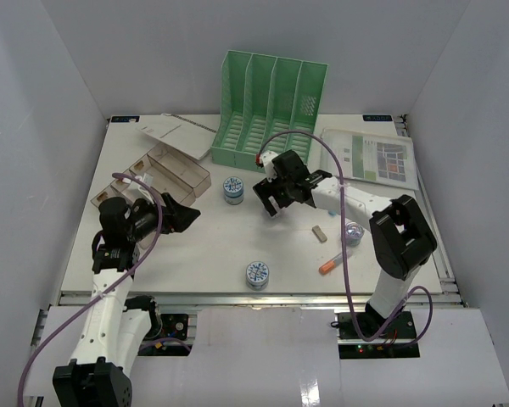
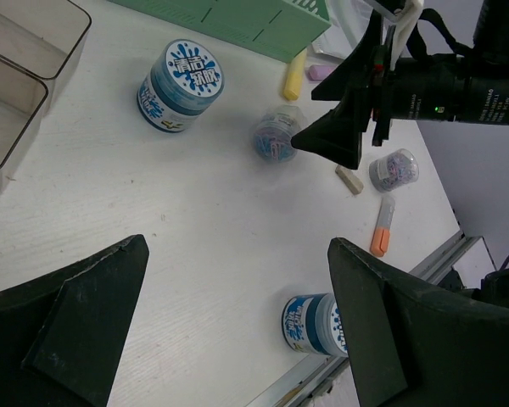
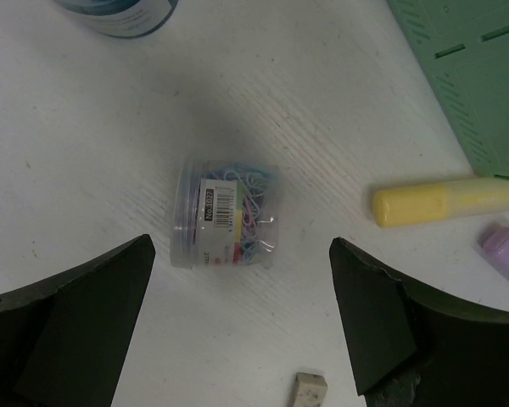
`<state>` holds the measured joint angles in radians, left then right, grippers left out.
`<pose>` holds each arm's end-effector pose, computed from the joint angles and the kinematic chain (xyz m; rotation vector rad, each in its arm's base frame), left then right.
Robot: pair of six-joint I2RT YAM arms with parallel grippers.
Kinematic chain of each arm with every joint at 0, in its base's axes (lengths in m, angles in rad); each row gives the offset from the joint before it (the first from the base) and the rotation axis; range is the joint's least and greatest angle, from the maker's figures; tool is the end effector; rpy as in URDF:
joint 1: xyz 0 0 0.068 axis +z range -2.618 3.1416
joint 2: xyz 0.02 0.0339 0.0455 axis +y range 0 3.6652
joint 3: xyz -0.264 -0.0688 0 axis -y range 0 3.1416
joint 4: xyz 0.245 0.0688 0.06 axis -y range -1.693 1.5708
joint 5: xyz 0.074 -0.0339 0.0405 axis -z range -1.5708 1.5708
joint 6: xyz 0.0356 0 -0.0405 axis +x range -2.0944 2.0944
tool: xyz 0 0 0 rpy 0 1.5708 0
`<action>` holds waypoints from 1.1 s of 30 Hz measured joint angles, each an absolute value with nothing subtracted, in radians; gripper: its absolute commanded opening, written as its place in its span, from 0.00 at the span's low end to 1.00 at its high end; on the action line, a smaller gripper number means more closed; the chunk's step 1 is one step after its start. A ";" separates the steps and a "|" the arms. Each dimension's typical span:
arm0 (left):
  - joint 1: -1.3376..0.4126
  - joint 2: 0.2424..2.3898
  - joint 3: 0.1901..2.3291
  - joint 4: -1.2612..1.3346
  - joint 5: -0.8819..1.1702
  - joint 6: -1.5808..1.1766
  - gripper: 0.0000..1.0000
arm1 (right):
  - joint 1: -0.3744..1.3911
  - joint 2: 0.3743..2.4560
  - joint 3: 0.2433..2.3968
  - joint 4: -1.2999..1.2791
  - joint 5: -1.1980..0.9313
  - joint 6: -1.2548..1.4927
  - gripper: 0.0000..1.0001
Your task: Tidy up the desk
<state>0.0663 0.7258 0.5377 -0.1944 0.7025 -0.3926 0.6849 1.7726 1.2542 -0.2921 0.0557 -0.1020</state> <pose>0.1694 -0.0118 0.2641 0.0260 1.9620 -0.8977 0.3040 0.2458 0.2235 -0.8916 2.2174 0.2106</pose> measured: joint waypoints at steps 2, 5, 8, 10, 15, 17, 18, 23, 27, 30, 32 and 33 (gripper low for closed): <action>0.066 0.715 0.538 -0.194 0.697 -0.392 0.98 | 0.685 1.800 1.272 -0.291 0.053 -0.095 0.90; 0.065 0.701 0.538 -0.195 0.687 -0.391 0.98 | 0.685 1.835 1.293 -0.289 0.049 -0.087 0.96; 0.064 0.693 0.538 -0.195 0.677 -0.389 0.98 | 0.685 1.865 1.303 -0.288 0.038 -0.085 0.94; 0.063 0.688 0.538 -0.195 0.672 -0.389 0.98 | 0.685 1.876 1.303 -0.290 0.023 -0.083 0.88; 0.063 0.656 0.538 -0.201 0.654 -0.386 0.98 | 0.685 1.888 1.300 -0.290 -0.021 -0.075 0.66; 0.063 0.632 0.538 -0.201 0.643 -0.384 0.98 | 0.685 1.887 1.297 -0.289 -0.040 -0.070 0.56; 0.063 0.621 0.538 -0.201 0.637 -0.383 0.98 | 0.685 1.886 1.295 -0.288 -0.049 -0.067 0.53; 0.063 0.573 0.538 -0.202 0.602 -0.379 0.98 | 0.685 1.869 1.278 -0.295 -0.084 -0.064 0.37; 0.063 0.554 0.538 -0.203 0.568 -0.374 0.98 | 0.699 1.844 1.290 -0.328 -0.135 -0.079 0.33; 0.063 0.532 0.538 -0.212 0.531 -0.371 0.98 | 0.745 1.835 1.355 -0.371 -0.197 -0.097 0.33; 0.063 0.510 0.538 -0.221 0.498 -0.369 0.98 | 0.787 1.842 1.433 -0.388 -0.255 -0.110 0.33; 0.063 0.496 0.539 -0.228 0.471 -0.367 0.98 | 0.806 1.853 1.491 -0.402 -0.301 -0.114 0.33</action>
<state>0.0629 0.4957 0.5388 -0.2281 0.4708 -0.3674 0.8062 1.8530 1.4913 -0.4015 -0.3014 -0.1138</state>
